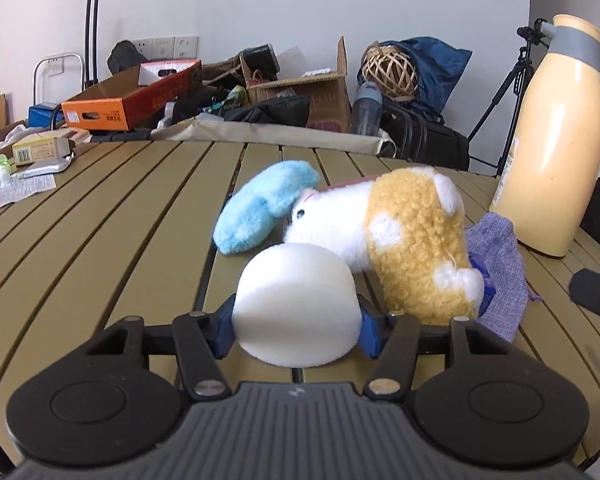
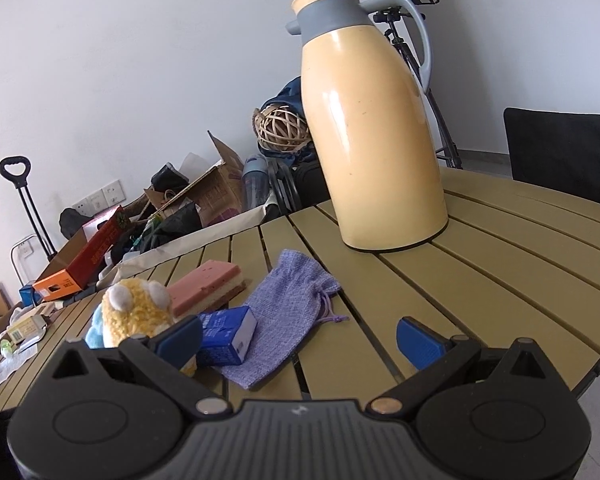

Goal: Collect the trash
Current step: 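Grasp the white foam cylinder with the left tool while the right tool reaches the plush dog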

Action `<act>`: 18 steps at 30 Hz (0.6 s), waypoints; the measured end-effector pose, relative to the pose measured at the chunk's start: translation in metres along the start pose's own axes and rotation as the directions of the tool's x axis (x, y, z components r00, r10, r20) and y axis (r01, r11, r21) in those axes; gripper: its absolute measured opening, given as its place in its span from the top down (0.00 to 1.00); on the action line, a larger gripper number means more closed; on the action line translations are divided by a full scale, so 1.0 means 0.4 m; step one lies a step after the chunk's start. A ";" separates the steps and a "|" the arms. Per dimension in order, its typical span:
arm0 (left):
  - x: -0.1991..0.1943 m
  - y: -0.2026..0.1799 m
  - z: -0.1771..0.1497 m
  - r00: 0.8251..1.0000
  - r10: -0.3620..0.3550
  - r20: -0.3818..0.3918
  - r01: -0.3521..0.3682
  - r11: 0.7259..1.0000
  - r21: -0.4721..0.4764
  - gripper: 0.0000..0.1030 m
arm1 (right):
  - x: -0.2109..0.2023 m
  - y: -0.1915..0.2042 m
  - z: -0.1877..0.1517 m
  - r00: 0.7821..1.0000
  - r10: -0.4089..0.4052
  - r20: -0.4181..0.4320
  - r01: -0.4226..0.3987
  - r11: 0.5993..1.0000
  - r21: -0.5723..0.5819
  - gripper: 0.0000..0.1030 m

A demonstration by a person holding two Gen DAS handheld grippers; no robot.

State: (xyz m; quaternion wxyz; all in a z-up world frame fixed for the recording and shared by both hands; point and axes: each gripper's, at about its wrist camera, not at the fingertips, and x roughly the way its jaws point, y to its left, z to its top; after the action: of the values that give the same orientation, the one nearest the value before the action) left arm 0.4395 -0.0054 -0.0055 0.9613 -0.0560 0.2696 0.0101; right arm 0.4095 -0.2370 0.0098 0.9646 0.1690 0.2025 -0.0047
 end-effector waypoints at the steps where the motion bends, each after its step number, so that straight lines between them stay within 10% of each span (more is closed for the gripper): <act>1: -0.007 0.002 0.001 1.000 -0.004 0.008 0.004 1.000 0.000 0.43 | 0.001 0.003 -0.001 1.000 0.000 0.001 0.000 1.000 -0.002 0.00; 18: -0.102 0.124 0.032 0.993 0.086 0.085 -0.080 0.995 -0.067 0.43 | 0.017 0.178 -0.014 0.999 0.042 0.031 -0.036 0.984 -0.175 0.00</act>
State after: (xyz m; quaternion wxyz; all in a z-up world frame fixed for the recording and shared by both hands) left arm 0.4088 0.0457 0.0214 0.9687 -0.0746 0.2288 0.0609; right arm 0.4192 -0.1676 0.0255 0.9789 0.0876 0.1821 0.0290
